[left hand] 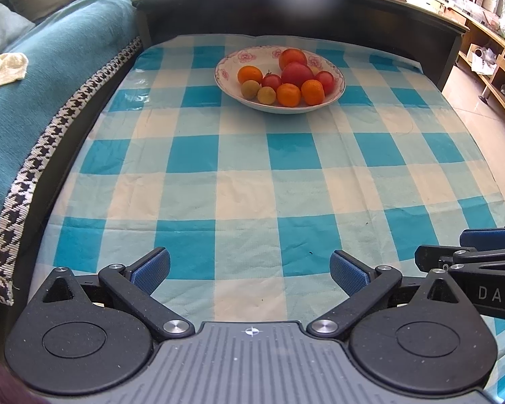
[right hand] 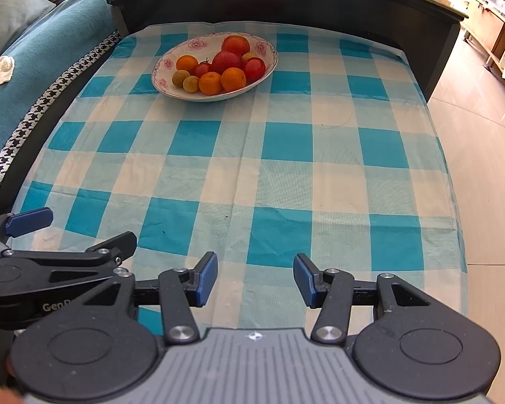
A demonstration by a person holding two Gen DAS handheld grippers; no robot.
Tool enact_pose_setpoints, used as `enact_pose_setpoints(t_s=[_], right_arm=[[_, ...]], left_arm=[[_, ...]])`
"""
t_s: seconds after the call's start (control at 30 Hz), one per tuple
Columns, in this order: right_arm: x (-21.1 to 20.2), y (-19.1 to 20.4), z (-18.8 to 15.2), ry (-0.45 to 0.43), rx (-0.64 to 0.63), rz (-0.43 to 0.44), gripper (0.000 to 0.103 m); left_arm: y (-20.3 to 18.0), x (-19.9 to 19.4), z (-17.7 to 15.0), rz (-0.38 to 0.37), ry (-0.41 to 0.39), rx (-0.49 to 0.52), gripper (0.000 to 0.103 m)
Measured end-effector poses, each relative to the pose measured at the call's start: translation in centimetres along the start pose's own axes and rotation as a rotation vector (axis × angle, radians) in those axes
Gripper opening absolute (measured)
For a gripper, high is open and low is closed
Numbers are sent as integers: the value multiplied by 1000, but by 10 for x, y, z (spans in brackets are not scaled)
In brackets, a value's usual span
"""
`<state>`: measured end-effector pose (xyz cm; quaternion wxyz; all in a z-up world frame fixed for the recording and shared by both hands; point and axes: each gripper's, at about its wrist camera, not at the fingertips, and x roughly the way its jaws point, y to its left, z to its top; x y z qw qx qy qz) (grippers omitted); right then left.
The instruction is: Organize fruits
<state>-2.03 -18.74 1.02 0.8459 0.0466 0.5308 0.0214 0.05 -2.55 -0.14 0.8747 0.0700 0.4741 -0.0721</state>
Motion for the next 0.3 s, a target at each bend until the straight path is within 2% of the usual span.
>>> enact_pose_setpoints(t_s=[0.3], right_arm=[[0,0,0,0,-1,-1,50]], left_arm=[[-1,-1,0,11,-10,6,102]])
